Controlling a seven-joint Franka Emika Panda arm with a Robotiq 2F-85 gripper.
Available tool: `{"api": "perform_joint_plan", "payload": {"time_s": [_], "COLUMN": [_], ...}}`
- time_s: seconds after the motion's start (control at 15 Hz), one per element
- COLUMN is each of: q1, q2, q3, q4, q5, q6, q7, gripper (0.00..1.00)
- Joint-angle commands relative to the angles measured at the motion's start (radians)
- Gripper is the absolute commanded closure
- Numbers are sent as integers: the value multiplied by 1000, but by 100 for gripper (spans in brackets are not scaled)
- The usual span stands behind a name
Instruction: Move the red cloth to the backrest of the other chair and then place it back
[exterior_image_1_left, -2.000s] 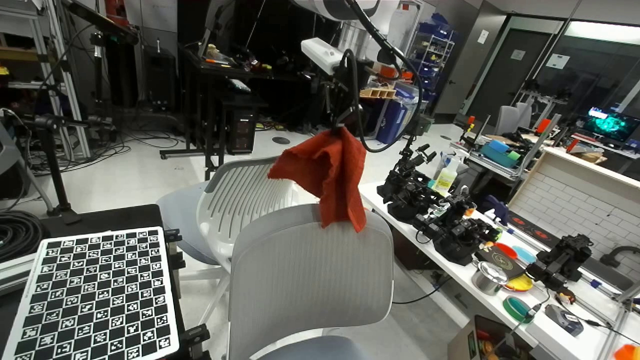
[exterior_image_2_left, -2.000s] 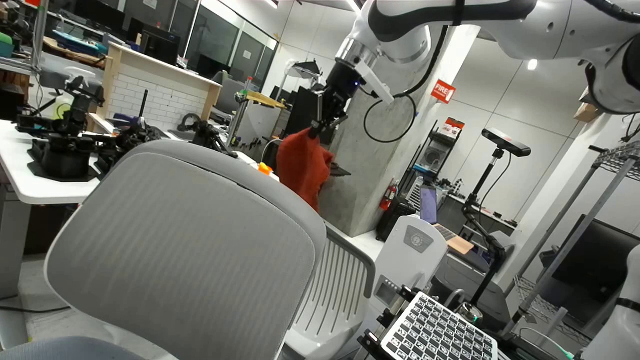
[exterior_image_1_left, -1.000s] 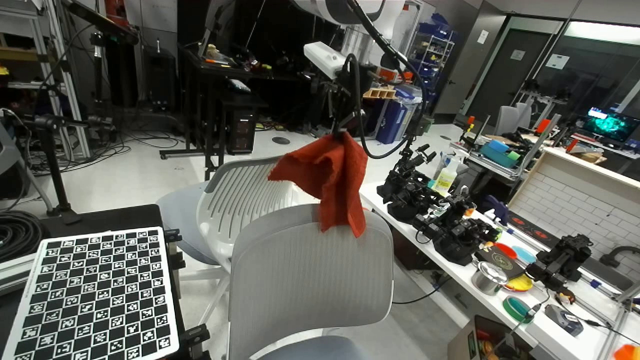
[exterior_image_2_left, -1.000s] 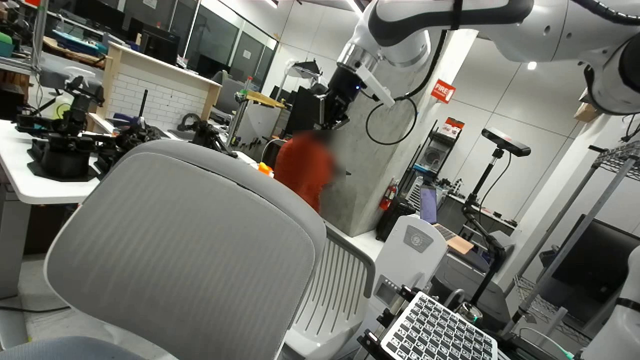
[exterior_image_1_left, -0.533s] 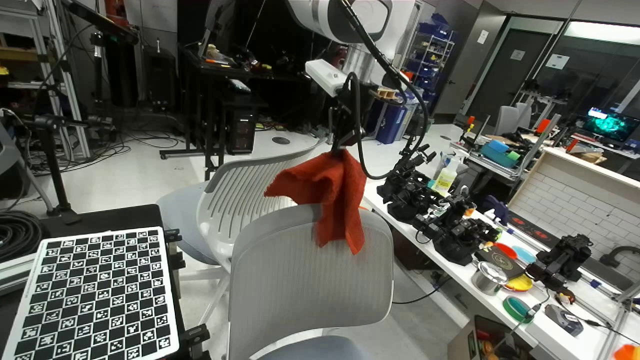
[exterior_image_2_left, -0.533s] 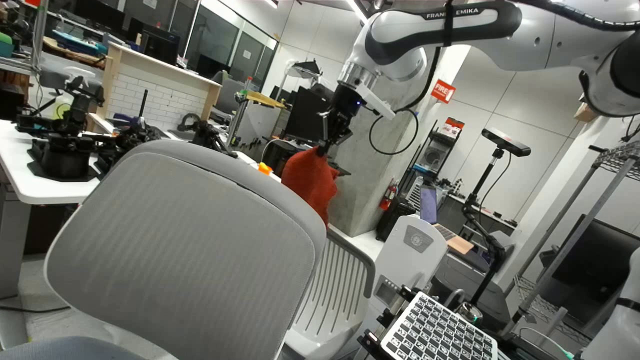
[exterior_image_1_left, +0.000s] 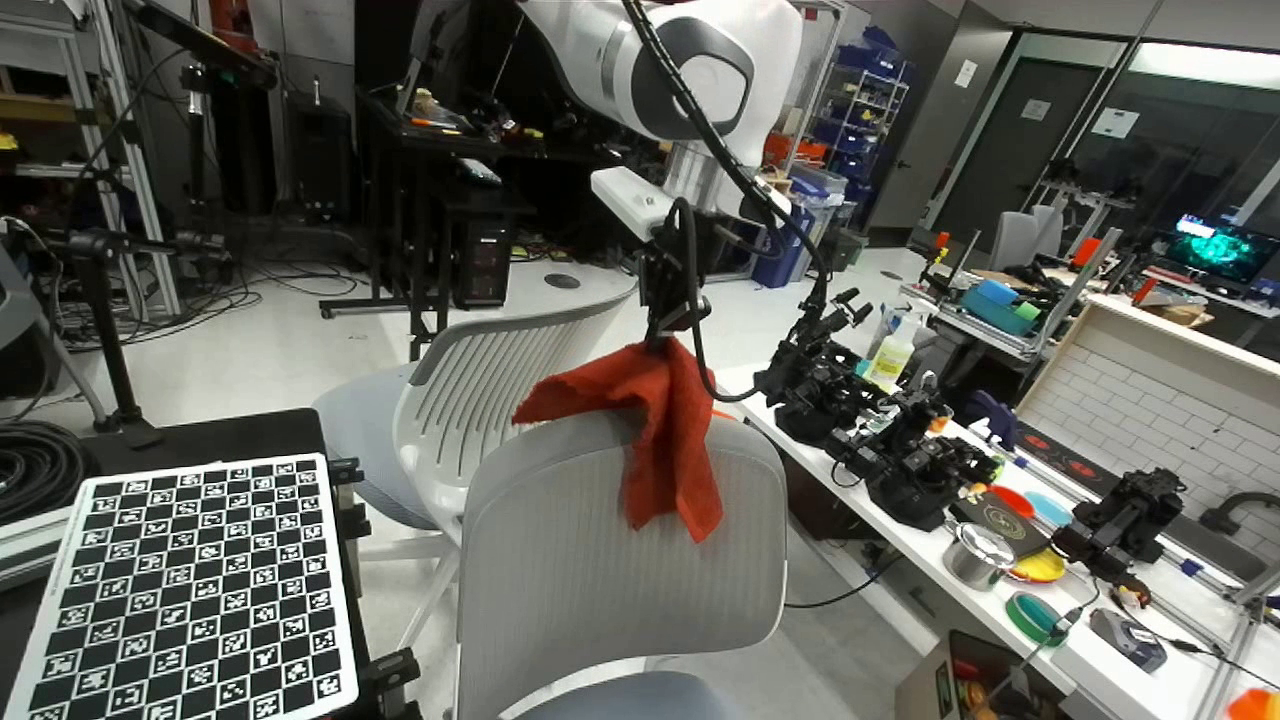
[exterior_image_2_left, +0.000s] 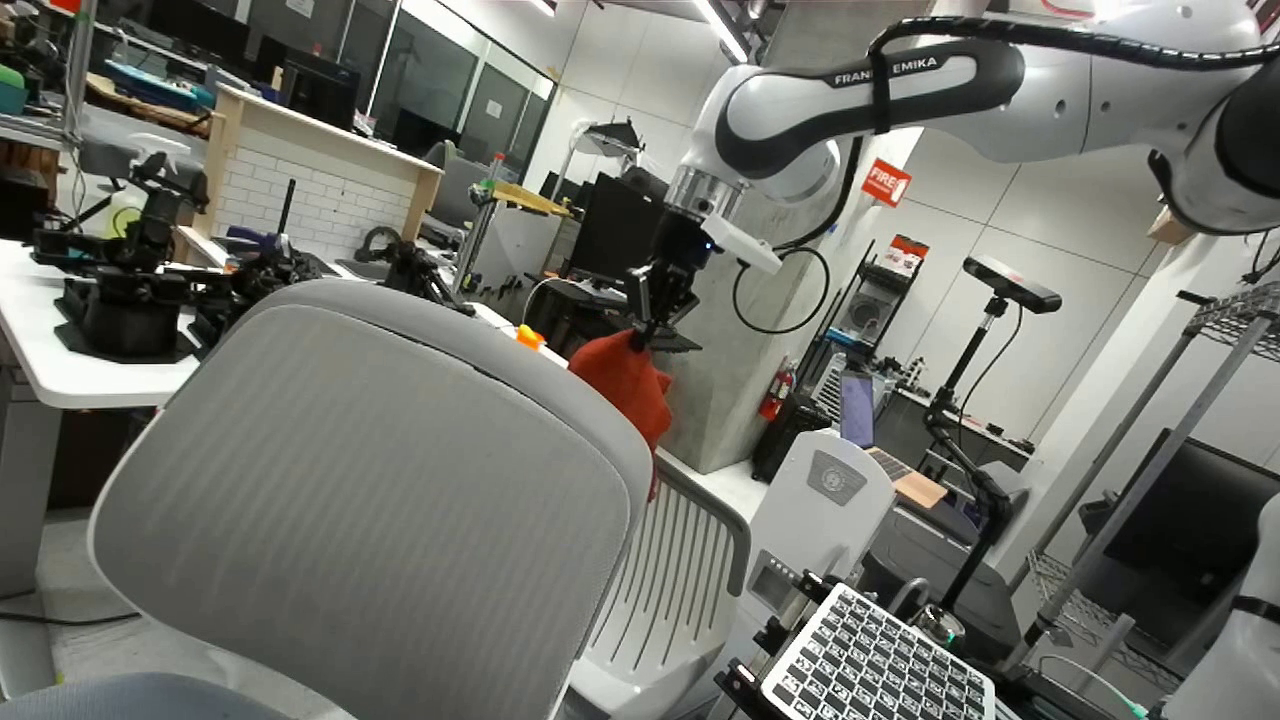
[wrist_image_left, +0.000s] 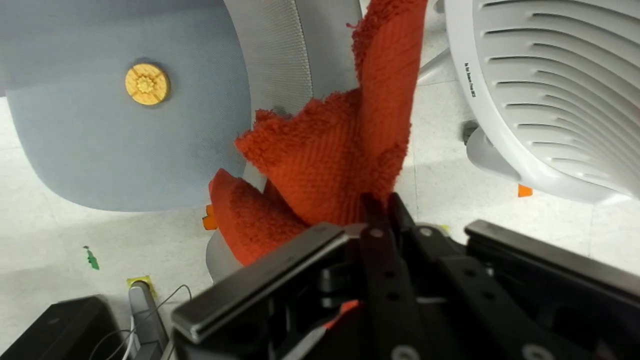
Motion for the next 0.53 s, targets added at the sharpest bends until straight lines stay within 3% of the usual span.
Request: {"api": "perform_joint_plan", "payload": {"time_s": [0.0,0.47], "q1": [21,49], "q2": [-3,-3], "q3": [2,5], "q4": [-33,-68], "q5": [-26,-38], "q6": [41,74], "q7": [23,39], "gripper": [99,99]}}
